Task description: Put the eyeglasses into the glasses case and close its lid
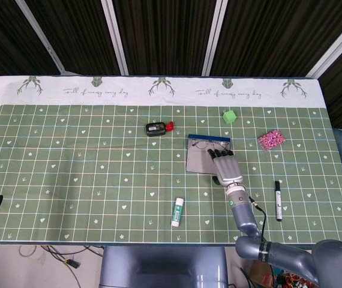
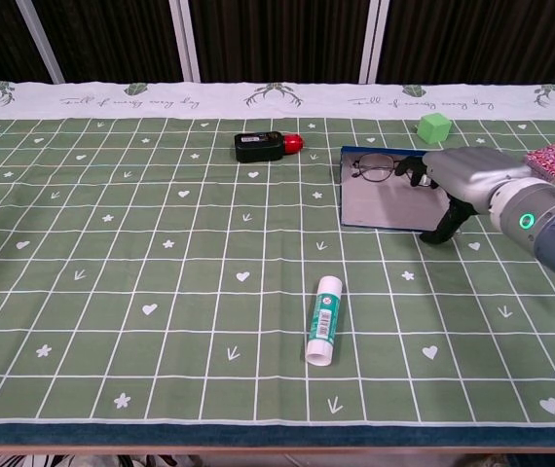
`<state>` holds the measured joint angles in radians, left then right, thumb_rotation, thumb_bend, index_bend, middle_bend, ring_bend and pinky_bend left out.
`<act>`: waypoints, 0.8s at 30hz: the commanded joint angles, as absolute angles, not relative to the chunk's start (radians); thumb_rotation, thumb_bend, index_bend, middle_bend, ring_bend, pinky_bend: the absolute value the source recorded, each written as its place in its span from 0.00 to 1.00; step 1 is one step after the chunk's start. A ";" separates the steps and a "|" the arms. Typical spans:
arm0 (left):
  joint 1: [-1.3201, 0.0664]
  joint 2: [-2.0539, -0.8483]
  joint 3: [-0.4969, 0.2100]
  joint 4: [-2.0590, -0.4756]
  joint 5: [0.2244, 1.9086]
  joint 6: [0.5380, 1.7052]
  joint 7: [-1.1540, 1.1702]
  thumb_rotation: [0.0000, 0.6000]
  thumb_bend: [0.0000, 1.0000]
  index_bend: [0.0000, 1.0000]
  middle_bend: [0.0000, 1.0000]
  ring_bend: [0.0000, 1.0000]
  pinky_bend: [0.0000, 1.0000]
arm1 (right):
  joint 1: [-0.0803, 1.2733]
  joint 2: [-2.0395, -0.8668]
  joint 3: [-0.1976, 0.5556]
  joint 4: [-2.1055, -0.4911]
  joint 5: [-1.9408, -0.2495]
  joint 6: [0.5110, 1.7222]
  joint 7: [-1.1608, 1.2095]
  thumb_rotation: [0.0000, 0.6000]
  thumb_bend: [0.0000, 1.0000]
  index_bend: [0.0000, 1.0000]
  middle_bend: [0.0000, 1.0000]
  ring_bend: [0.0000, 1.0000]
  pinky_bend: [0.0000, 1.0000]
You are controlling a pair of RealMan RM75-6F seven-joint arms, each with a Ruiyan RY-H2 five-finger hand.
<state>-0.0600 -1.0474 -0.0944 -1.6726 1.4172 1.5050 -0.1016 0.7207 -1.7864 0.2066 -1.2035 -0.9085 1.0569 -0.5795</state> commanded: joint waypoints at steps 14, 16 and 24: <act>-0.060 -1.047 -0.094 -1.673 1.418 1.505 -0.103 1.00 0.27 0.16 0.00 0.00 0.00 | 0.720 -1.799 0.221 -1.179 -0.905 1.045 -0.583 1.00 0.22 0.16 0.23 0.27 0.23; -0.060 -1.047 -0.095 -1.673 1.418 1.506 -0.103 1.00 0.27 0.16 0.00 0.00 0.00 | 0.720 -1.801 0.222 -1.176 -0.905 1.044 -0.583 1.00 0.22 0.16 0.23 0.27 0.23; -0.059 -1.047 -0.095 -1.672 1.417 1.506 -0.104 1.00 0.27 0.16 0.00 0.00 0.00 | 0.721 -1.807 0.228 -1.163 -0.901 1.034 -0.586 1.00 0.23 0.16 0.24 0.27 0.23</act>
